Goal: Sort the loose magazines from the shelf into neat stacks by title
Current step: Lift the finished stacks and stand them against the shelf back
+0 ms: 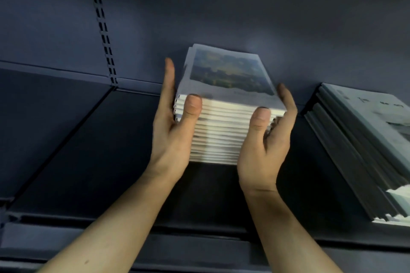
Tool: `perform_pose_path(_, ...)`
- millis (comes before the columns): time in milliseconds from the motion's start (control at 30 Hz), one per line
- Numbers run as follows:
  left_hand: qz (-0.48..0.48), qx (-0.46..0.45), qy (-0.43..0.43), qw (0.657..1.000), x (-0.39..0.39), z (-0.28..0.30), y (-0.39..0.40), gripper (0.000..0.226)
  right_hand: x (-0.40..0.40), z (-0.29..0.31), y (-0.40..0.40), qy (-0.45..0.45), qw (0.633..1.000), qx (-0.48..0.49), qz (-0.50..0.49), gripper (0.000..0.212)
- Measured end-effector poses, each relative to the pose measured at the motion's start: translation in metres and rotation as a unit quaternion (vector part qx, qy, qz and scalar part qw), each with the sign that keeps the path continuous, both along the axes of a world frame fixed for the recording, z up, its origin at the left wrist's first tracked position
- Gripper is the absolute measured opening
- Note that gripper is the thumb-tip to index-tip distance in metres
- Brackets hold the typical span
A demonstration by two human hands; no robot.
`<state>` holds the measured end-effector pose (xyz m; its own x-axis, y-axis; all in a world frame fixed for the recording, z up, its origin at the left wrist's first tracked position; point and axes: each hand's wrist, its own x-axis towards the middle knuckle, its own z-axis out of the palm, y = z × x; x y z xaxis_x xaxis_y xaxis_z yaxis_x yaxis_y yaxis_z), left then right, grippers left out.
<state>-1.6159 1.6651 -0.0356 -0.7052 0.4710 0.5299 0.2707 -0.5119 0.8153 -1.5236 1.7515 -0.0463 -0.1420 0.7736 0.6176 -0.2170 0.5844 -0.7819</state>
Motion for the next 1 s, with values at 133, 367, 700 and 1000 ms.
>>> perform_pose_path(133, 0.006, -0.009, -0.033, 0.999, -0.004, 0.000, 0.009, 0.055, -0.001, -0.003, 0.008, -0.023, 0.998, -0.052, 0.015, 0.051)
perform_pose_path(367, 0.056, -0.025, 0.011, 0.998, -0.005, -0.009, 0.014, 0.057, -0.006, -0.002, 0.014, -0.004, 0.997, -0.067, 0.025, 0.058)
perform_pose_path(700, 0.077, -0.029, 0.009, 0.997, 0.001, -0.008, 0.009, 0.065, 0.002, 0.000, 0.005, -0.011, 0.994, -0.084, 0.064, 0.064)
perform_pose_path(1000, -0.008, -0.068, -0.021, 0.997, -0.003, -0.007, -0.001, 0.078, 0.005, 0.000, 0.006, -0.056, 0.992, -0.086, 0.075, 0.073)
